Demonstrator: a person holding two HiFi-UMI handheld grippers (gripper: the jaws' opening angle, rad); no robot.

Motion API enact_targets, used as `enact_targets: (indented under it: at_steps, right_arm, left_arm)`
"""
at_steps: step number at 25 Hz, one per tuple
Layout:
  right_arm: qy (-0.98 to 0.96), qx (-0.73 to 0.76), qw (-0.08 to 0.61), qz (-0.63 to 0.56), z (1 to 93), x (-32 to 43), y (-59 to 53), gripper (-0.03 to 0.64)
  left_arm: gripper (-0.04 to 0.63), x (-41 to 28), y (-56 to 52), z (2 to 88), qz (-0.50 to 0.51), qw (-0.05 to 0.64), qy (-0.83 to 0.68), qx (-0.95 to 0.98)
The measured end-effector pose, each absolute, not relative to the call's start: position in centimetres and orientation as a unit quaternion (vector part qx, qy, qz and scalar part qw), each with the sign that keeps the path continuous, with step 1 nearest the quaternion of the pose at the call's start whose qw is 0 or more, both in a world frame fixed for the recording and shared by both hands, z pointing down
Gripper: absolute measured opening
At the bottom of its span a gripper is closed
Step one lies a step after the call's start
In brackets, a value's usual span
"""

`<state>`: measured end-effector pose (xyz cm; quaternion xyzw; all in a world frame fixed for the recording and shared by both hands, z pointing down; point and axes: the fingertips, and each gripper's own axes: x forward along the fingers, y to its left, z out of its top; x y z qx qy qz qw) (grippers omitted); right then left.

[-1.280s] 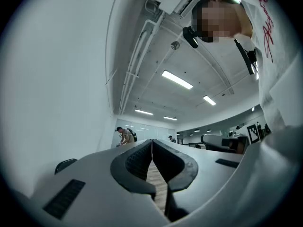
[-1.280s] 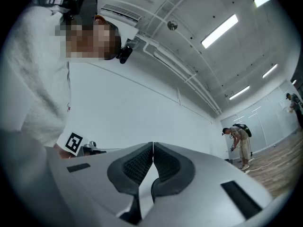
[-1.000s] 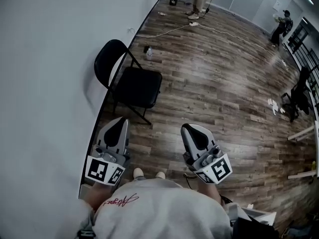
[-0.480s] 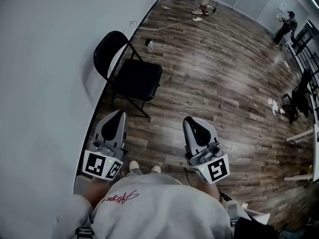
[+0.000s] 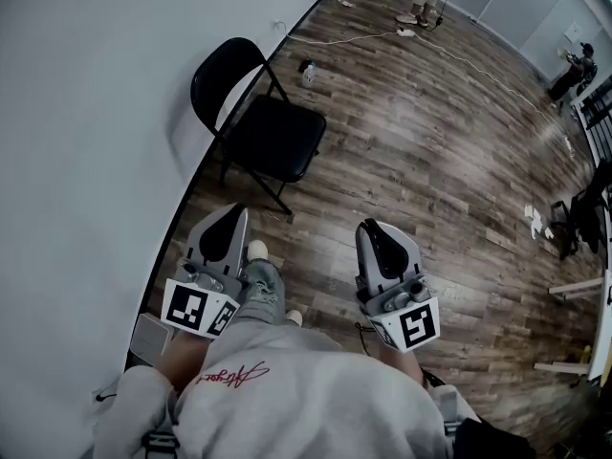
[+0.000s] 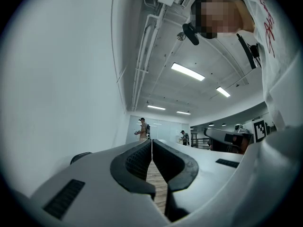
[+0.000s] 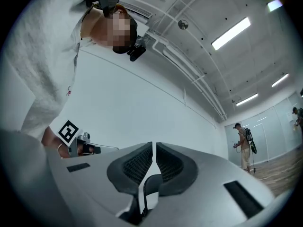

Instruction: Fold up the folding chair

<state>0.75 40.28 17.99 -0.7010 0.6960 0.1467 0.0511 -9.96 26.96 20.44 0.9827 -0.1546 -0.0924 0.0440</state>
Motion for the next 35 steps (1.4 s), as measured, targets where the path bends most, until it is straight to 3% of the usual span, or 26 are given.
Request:
enact_targets:
  at_steps: [13,18,22,24,25,29,35]
  right_arm:
    - [0.699,-0.702,0.039,0.133,19.6,8.5,24.1,0.021]
    - [0.716,-0.681,0.098,0.117,18.1,11.2,16.4,0.139]
    - [0.709,-0.690,0.109,0.095,19.2,13.2,12.1,0.171]
    - [0.707,-0.696,0.104,0.066,21.1,14.5,11.0,0.185]
    - [0.706,-0.699,0.101,0.052,22.3,15.2,10.6,0.189]
    - [0.694,-0.714,0.089,-0.016,28.8,18.8,9.4,0.202]
    - [0.684,-0.704,0.115,-0.155,41.2,23.4,6.7,0.245]
  left_arm:
    - [0.018,-1.7,10.9,21.3,-0.093,0.043,-0.169,0.980]
    - [0.019,1.2,2.6,21.3,-0.080,0.053,-0.194,0.976]
    - [0.028,1.8,-2.7,23.7,-0.053,0.068,-0.234,0.968]
    - [0.152,2.0,-4.4,25.6,-0.033,0.083,-0.255,0.963]
    - [0.178,2.1,-5.2,26.7,-0.025,0.088,-0.265,0.960]
    - [0.209,2.0,-8.5,33.4,0.009,0.093,-0.313,0.945]
    - [0.267,-0.9,-15.4,46.0,0.058,0.171,-0.464,0.867]
